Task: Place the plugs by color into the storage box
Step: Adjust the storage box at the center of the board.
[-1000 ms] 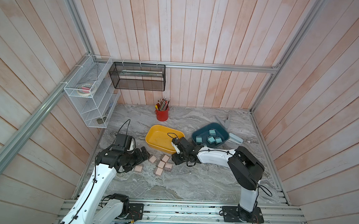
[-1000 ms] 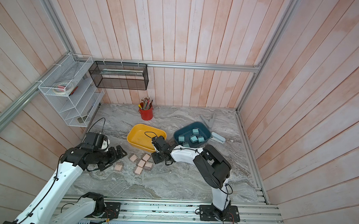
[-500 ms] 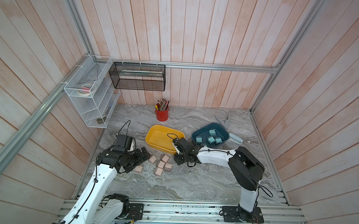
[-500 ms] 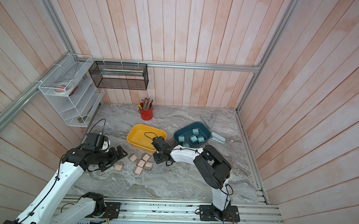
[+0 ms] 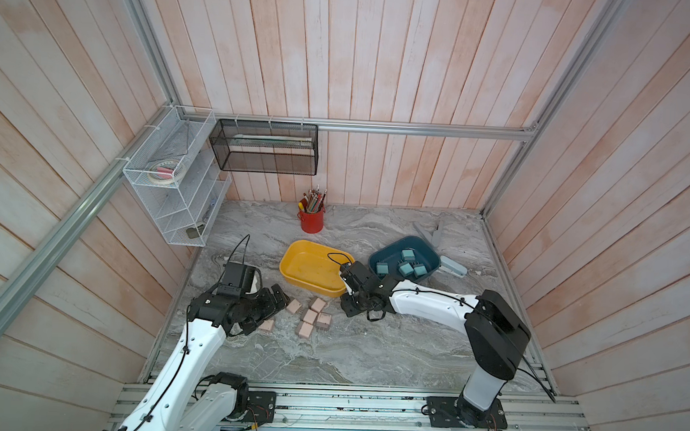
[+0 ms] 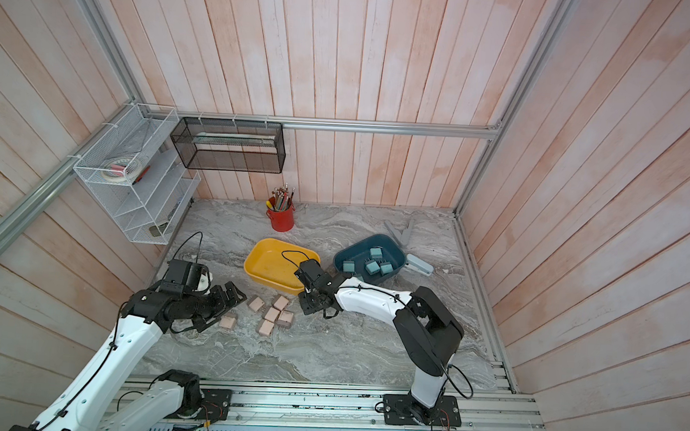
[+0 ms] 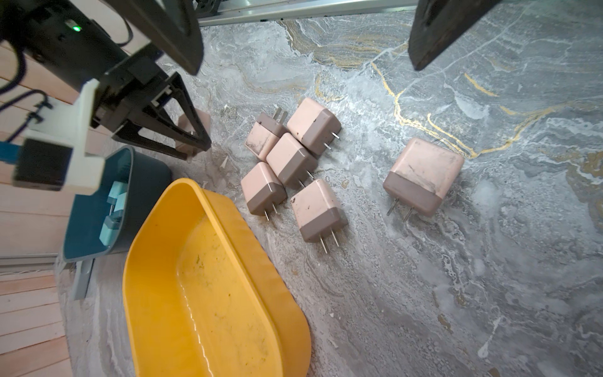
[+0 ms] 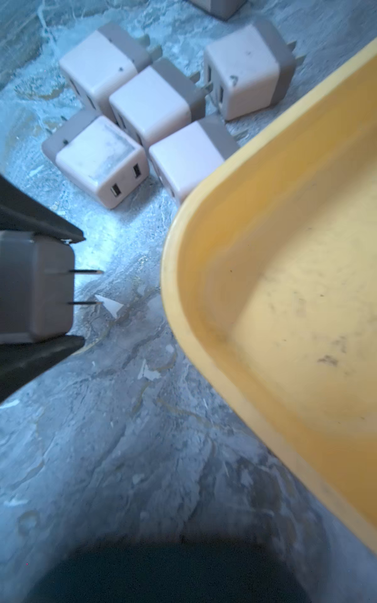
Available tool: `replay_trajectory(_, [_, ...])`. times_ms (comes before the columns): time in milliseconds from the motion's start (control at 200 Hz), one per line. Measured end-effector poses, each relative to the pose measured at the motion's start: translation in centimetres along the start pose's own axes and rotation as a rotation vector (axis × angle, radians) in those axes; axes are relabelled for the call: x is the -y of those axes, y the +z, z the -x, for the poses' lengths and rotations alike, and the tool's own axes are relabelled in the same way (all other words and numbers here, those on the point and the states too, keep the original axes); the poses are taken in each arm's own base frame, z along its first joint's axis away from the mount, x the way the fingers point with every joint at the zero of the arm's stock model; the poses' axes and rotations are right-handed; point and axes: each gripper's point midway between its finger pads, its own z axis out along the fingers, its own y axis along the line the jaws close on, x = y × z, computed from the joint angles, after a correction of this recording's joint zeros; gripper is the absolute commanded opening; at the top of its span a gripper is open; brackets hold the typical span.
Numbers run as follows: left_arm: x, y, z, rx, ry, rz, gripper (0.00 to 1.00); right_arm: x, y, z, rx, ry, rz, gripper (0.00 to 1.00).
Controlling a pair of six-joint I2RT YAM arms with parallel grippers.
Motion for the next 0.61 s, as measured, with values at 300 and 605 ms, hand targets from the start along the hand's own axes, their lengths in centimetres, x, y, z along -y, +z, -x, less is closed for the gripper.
replay_trajectory(300, [-0.7, 0.3, -0.9, 0.011, -0.018, -0.02, 0.99, 2.1, -5.2, 12.9, 0.216, 0.069, -0.012, 0.36])
replay_trajectory(605, [-1.1, -0.5, -1.4, 0.035, -0.053, -0.033, 1.0, 4.5, 3.2, 16.6, 0.146, 0.045, -0.047, 0.36])
